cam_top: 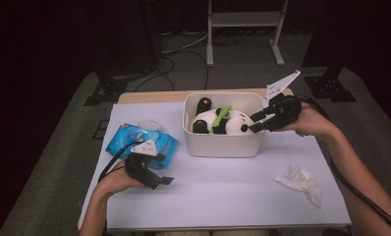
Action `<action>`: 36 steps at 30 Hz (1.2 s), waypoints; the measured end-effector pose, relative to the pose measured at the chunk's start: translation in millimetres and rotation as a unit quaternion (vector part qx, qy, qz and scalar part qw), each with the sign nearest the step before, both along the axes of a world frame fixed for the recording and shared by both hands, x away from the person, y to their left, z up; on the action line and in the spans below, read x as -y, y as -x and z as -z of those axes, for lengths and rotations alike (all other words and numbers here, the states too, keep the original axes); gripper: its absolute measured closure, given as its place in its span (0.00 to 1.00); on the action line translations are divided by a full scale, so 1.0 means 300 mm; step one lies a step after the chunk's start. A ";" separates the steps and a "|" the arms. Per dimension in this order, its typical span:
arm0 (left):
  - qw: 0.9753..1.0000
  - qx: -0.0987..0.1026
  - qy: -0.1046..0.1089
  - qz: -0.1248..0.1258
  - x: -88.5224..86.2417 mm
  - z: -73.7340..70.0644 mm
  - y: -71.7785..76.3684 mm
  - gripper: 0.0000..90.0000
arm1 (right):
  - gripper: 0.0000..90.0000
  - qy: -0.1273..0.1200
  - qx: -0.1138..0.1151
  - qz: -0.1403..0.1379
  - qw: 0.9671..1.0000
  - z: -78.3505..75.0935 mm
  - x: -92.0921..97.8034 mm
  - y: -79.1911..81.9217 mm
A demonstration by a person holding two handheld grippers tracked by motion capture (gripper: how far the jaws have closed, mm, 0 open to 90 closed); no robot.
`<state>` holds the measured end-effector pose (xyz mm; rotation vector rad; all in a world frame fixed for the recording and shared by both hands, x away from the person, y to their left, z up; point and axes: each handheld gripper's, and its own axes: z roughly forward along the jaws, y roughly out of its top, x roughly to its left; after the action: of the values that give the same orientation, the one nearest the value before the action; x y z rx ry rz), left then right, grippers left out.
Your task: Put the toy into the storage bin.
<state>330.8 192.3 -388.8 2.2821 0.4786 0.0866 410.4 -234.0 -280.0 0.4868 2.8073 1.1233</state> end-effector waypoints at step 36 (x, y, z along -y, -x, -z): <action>1.000 0.002 0.006 0.001 0.013 -0.010 0.013 0.11 | 0.58 -0.023 -0.025 0.056 0.998 0.112 0.191 0.112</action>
<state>327.0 188.2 -385.8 2.2707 0.4733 0.0884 376.7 -291.3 -313.7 0.6759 2.7624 1.1714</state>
